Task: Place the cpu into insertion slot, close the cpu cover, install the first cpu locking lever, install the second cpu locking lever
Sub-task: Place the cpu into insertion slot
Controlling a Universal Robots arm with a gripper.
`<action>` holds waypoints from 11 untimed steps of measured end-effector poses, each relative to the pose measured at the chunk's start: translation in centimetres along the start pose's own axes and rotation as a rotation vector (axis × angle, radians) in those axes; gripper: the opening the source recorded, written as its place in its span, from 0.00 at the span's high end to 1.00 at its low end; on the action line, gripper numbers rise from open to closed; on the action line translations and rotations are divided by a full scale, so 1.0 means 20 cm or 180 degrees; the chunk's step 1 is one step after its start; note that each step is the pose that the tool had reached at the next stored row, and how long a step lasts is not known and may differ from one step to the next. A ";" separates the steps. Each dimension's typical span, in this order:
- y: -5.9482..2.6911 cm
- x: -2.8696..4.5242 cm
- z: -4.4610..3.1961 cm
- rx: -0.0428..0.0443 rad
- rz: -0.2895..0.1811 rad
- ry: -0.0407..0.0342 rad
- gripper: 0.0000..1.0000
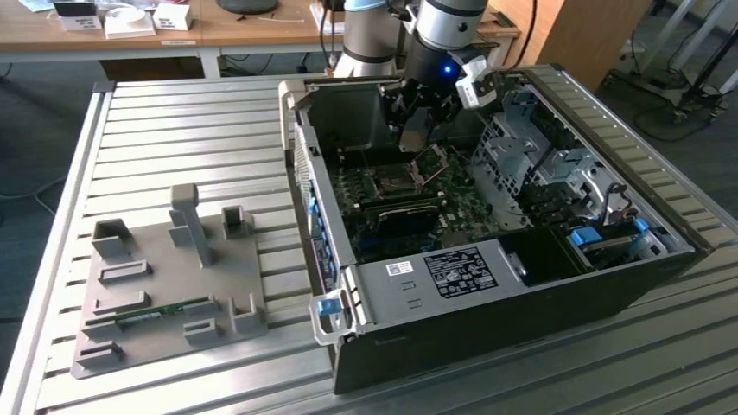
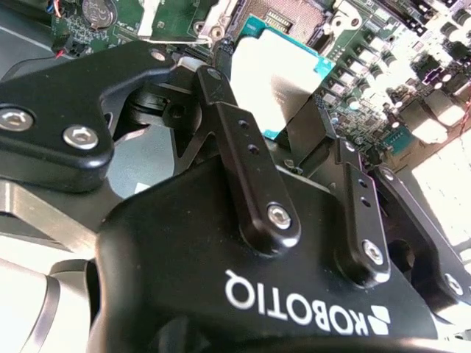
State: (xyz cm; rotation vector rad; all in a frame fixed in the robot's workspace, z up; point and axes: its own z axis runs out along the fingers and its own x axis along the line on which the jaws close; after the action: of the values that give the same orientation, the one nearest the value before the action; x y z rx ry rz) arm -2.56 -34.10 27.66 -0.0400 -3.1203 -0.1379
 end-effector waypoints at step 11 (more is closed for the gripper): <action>-0.006 0.018 0.061 0.0000 0.0000 0.0000 0.46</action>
State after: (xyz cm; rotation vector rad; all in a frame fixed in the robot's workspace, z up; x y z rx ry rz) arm -2.94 -34.10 26.44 -0.0400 -3.1203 -0.1378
